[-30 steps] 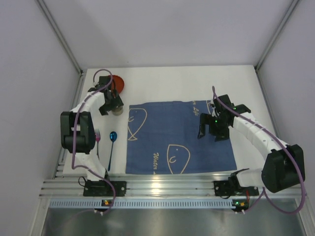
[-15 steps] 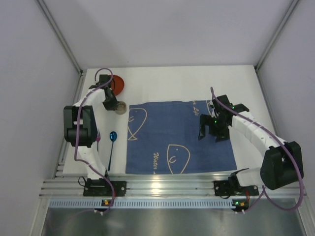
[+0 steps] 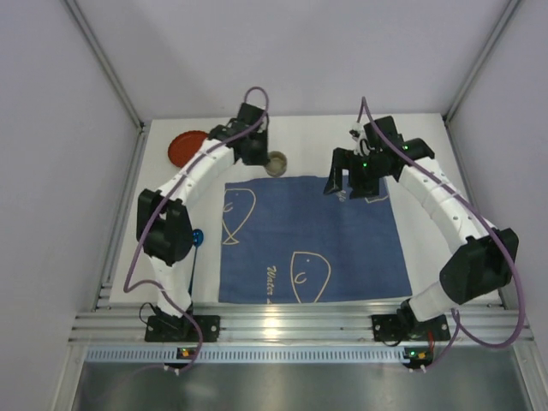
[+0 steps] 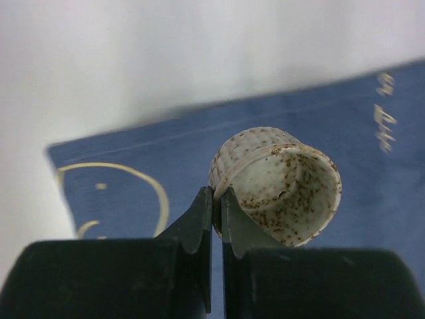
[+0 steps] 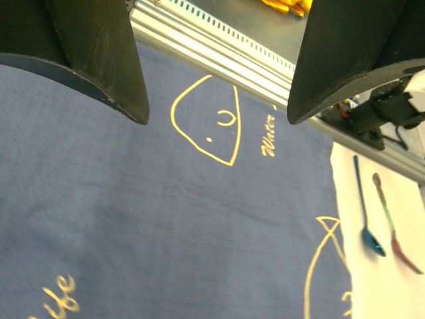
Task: Set the dinner table for one person
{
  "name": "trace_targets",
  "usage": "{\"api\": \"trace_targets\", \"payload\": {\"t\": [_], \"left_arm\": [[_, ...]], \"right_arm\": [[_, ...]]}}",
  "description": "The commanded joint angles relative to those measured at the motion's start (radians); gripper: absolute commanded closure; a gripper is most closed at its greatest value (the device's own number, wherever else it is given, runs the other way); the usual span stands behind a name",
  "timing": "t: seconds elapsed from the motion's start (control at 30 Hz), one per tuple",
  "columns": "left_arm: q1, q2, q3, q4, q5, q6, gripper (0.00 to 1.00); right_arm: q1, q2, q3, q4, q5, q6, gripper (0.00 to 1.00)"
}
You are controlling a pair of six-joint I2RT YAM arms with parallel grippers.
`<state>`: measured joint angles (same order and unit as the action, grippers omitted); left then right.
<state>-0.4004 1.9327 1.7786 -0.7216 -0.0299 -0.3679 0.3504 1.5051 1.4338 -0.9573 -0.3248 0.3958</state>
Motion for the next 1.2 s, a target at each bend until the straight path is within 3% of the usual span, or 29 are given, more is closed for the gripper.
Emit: {"api": "trace_targets", "payload": {"t": [0.0,0.27,0.63,0.67,0.7,0.77,0.8,0.83,0.97,1.03,1.17], "left_arm": [[-0.203,-0.035,0.057,-0.102,-0.057,-0.014,1.00],[-0.426,-0.021,0.162,-0.150,-0.122,-0.129,1.00],[-0.543,-0.064,0.222,-0.150,-0.174,-0.215,1.00],[-0.548,-0.066,0.222,-0.145,-0.183,-0.221,0.99],[-0.554,-0.069,0.219,-0.141,-0.189,-0.227,0.79],[-0.555,-0.066,0.211,-0.137,-0.205,-0.244,0.55],[-0.555,-0.061,0.206,-0.137,-0.238,-0.249,0.05],[-0.554,-0.058,0.209,-0.148,-0.254,-0.252,0.02],[-0.517,-0.031,0.236,-0.263,-0.335,-0.247,0.02],[-0.468,-0.067,0.179,-0.294,-0.361,-0.235,0.02],[-0.254,-0.222,0.013,-0.225,-0.271,-0.223,0.02]], "right_arm": [[0.039,0.064,0.109,-0.017,-0.045,0.009,0.16],[0.041,0.044,0.065,-0.024,0.039,-0.011,0.34],[0.041,-0.032,-0.136,-0.024,0.164,-0.034,1.00],[0.041,-0.036,-0.136,-0.024,0.168,-0.035,1.00],[0.041,-0.040,-0.135,-0.024,0.171,-0.038,1.00],[0.041,-0.034,-0.116,-0.026,0.190,-0.043,1.00],[0.036,-0.028,-0.105,-0.032,0.196,-0.054,1.00],[0.033,-0.020,-0.096,-0.037,0.210,-0.057,1.00],[-0.036,0.033,-0.017,-0.069,0.234,-0.077,1.00],[-0.070,0.046,0.007,-0.083,0.257,-0.072,1.00],[-0.154,0.128,0.031,-0.074,0.283,-0.055,1.00]]}}
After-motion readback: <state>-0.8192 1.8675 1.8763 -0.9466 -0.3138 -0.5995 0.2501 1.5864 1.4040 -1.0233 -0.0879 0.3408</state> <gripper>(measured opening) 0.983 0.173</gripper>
